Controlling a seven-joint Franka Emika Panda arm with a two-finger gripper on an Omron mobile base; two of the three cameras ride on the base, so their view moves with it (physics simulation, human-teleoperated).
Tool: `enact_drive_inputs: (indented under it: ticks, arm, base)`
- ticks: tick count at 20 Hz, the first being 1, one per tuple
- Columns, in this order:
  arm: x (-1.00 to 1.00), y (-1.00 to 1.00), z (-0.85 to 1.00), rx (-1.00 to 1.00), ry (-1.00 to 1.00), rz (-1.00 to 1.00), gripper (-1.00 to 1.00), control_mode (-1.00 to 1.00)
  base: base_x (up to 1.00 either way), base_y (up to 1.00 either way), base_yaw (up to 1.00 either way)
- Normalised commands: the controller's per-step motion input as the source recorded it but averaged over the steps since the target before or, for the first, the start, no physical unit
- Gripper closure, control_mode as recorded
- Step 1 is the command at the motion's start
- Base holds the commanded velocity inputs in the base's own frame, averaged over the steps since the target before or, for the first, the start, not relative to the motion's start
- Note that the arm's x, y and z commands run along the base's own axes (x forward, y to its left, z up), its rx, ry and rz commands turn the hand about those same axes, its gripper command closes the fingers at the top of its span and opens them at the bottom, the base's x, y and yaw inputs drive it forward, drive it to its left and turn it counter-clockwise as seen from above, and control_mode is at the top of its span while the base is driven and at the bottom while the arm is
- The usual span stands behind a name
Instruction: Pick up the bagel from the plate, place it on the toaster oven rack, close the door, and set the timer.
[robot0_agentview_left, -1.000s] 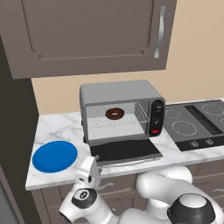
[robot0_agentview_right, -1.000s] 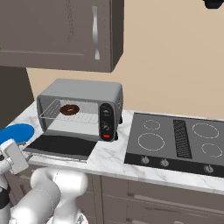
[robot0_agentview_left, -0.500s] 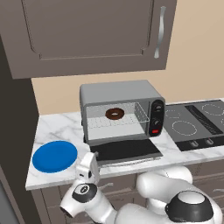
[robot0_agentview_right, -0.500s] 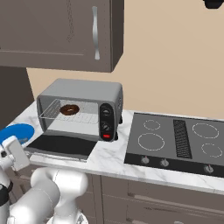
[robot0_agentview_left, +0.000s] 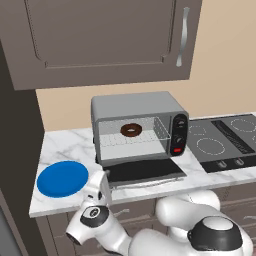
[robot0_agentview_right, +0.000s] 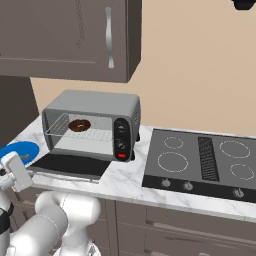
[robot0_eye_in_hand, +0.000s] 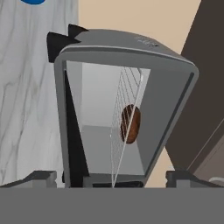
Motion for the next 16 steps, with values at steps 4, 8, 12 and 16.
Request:
enact_drive_inputs:
  ticks: [4, 8, 12, 16]
  arm:
    - [0.08, -0.06, 0.28, 0.00, 0.00, 0.00, -1.00, -1.00]
    - [0.00, -0.36, 0.20, -0.01, 0.00, -0.03, -1.00, -1.00]
    - [0.00, -0.46, 0.13, -0.01, 0.00, -0.03, -1.00, -1.00]
    - [0.00, -0.57, 0.14, 0.00, 0.00, -0.03, -1.00, -1.00]
  base:
    - [0.00, 0.00, 0.00]
    - [0.00, 0.00, 0.00]
    - [0.00, 0.00, 0.00]
    - [0.00, 0.00, 0.00]
